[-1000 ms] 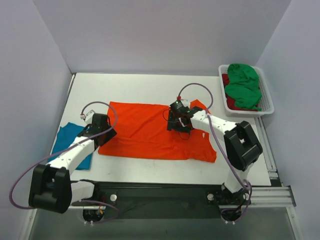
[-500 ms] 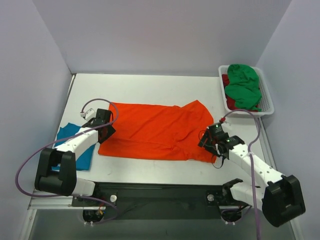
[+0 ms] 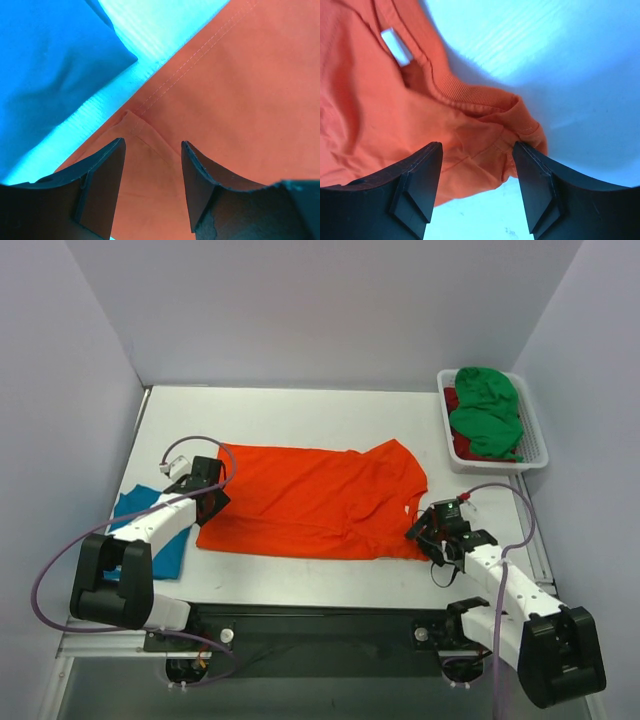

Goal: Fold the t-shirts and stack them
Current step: Fold the flattened tshirt in 1/3 of the way

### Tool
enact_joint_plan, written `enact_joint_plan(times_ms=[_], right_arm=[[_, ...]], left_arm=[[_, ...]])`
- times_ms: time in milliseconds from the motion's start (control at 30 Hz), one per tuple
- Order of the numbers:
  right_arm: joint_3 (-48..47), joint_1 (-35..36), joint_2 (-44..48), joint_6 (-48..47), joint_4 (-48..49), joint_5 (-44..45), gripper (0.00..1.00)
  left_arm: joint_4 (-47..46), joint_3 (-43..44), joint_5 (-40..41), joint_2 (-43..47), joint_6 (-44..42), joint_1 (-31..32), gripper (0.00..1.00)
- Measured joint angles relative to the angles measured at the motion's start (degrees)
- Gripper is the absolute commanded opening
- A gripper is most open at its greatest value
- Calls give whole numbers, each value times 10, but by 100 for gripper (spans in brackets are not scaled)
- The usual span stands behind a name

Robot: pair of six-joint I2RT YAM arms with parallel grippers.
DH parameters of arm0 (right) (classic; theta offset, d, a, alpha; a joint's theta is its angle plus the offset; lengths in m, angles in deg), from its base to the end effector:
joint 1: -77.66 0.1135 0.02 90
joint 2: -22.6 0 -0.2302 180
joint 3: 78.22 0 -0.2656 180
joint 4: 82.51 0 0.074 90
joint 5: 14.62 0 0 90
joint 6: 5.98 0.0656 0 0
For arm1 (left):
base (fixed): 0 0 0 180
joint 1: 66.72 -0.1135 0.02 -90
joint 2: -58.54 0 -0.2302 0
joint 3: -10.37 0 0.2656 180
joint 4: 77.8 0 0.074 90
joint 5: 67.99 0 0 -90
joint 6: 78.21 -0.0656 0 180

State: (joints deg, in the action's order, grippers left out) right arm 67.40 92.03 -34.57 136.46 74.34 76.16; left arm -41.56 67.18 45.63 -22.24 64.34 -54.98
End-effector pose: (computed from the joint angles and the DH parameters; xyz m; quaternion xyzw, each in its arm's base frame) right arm 0.2299 0.0580 0.1037 0.3047 0.8754 0.2012 0.3166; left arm 0.2917 -0.0338 0.1164 -0.3791 0.8682 0.0336 0.3183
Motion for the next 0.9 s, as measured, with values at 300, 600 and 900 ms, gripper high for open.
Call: enact_joint_plan(times_ms=[300,600,900], right_arm=[[16,-90,17,-15,29,-47,60],[33,-125,63,-16,3,-52,61],[24,-132,127,-28,-99,-47,61]], left_arm=[[-3,-3,0,-7,0,-5,59],[-3,-3,0,-9,4,-10,59],[-4,-3,-3,-17,8,-10,58]])
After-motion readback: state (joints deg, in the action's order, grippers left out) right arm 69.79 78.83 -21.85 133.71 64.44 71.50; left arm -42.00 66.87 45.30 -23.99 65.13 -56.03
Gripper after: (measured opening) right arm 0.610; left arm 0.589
